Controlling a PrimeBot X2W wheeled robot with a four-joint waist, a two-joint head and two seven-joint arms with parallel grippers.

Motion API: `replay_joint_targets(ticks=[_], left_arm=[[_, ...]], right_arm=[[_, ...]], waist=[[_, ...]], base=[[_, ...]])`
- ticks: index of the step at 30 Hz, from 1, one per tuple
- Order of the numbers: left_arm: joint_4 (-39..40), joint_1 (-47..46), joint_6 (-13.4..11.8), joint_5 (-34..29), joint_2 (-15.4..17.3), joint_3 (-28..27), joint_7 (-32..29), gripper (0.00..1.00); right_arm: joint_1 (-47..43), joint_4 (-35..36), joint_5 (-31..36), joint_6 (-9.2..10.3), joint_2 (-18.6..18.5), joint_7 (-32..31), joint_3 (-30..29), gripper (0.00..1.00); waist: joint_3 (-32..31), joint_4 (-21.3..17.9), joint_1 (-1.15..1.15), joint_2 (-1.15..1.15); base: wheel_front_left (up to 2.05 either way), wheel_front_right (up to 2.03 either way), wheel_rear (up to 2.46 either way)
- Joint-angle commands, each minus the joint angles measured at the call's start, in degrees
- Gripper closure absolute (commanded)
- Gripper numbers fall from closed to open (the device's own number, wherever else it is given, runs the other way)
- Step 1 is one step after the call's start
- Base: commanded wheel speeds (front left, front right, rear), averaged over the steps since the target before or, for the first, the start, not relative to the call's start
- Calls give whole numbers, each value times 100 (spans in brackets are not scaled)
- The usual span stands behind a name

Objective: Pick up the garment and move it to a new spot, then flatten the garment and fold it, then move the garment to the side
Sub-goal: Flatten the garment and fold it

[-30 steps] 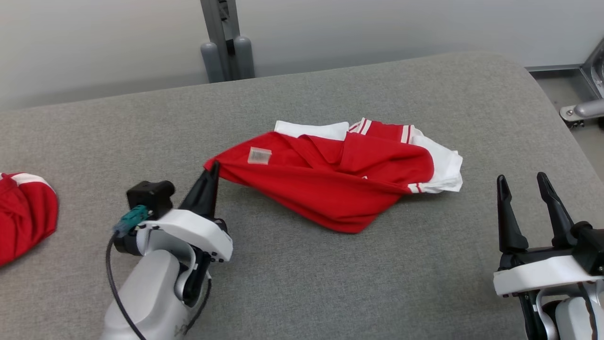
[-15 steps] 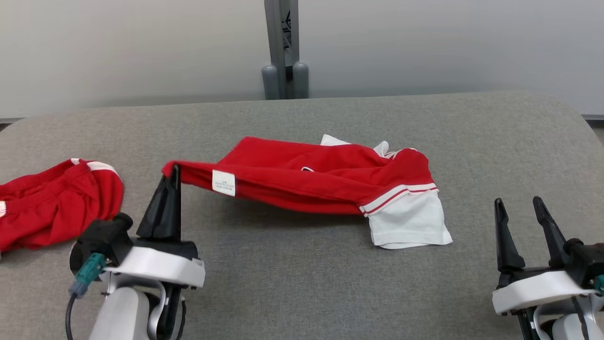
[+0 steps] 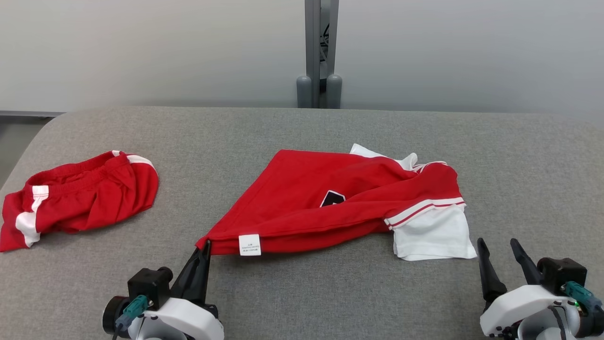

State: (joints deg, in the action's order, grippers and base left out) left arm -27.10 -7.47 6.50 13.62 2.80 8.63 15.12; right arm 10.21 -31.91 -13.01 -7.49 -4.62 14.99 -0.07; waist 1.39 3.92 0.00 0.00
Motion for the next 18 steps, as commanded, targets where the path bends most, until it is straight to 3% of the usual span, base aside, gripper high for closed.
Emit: replay_joint_targets(ticks=[1, 9, 18], left_arm=[[-33, -47, -12, 34, 18, 25, -2, 100], [-98, -167, -102, 145, 20, 172, -2, 100], [-70, -324, -142, 206, 18, 279, -2, 100]], right_arm=[[117, -217, -54, -1, -93, 20, 53, 0], [878, -1644, -655, -1, -238, -216, 384, 0], [1455, -2556, -1235, -1, -321, -440, 724, 0]], waist=[[3, 12, 0, 0], [144, 83, 0, 0], [380, 221, 0, 0]], base=[[0, 0, 0], [0, 0, 0], [0, 0, 0]])
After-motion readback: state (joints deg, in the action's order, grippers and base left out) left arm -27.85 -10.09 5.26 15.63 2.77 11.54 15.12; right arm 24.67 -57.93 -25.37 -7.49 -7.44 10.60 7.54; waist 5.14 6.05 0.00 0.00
